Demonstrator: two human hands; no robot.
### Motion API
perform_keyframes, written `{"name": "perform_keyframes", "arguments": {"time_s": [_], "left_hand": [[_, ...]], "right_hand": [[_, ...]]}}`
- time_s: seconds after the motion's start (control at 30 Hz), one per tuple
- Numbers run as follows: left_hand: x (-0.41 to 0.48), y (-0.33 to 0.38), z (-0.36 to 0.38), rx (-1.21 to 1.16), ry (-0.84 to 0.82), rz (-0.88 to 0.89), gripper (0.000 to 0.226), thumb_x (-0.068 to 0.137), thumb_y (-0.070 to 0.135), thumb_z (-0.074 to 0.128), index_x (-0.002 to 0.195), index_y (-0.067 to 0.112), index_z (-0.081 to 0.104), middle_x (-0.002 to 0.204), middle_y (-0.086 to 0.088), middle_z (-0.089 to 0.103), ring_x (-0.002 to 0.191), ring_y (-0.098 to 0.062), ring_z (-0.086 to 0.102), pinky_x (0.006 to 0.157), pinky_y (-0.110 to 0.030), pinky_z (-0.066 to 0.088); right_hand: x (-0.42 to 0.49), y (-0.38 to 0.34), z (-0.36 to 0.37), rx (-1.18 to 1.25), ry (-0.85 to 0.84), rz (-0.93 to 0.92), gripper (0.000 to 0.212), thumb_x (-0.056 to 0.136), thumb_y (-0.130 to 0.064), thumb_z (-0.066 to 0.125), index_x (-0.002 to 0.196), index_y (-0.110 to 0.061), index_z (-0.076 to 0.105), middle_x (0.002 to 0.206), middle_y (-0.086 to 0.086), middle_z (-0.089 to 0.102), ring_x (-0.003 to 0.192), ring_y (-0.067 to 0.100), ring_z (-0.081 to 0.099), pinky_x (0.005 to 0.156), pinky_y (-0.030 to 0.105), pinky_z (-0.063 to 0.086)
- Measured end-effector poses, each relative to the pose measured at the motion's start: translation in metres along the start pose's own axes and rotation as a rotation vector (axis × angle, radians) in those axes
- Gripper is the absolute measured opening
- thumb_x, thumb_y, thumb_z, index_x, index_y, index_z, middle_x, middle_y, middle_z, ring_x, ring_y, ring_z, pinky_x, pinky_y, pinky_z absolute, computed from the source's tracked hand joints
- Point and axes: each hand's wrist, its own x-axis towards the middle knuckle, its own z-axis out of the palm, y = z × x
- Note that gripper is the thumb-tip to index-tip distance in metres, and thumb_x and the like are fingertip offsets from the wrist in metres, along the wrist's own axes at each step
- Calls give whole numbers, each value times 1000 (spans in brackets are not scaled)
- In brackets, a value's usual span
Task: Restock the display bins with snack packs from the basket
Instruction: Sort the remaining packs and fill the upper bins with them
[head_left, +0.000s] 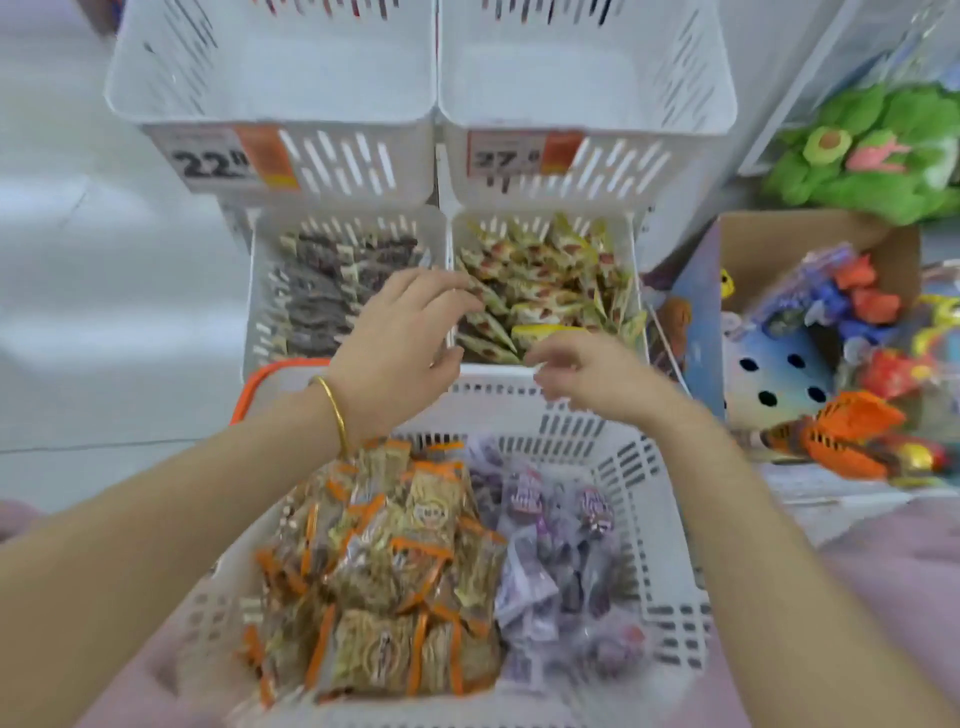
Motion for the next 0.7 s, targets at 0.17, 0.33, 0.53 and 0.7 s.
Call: {"name": "perform_keyframes", "arguments": {"time_s": [0.17, 0.33, 0.53, 0.7], "left_hand": [[-46, 20, 28, -14, -215, -75, 37, 88, 13, 58, 126, 14, 55, 143, -7, 41, 133, -30, 31, 109, -44, 30], [-60, 17, 47, -49, -295, -110, 36, 92, 18, 52, 128, 19, 53, 146, -3, 37, 135, -24, 26, 111, -34, 22], [-55, 18, 52, -68, -321, -96, 37, 93, 16, 51, 129, 21, 52, 148, -1, 33, 136, -21, 23, 111, -28, 16], [-53, 21, 51, -93, -341, -97, 36, 93, 16, 51, 129, 20, 52, 148, -2, 34, 137, -22, 22, 112, -32, 20]], "right_hand": [[7, 101, 100, -171, -161, 299, 31, 94, -6, 49, 123, -8, 60, 132, 10, 56, 121, 24, 51, 96, 29, 40], [10, 135, 138, -259, -213, 316, 63, 91, -29, 61, 145, -15, 32, 146, 10, 43, 128, 28, 45, 102, 36, 40], [10, 141, 151, -318, -412, 288, 105, 73, -72, 59, 152, -25, 8, 159, 4, 16, 143, 29, 23, 113, 45, 28], [6, 138, 146, -158, -493, 375, 108, 76, -49, 74, 153, -19, 3, 160, 3, 2, 146, 26, 10, 111, 38, 28]]}}
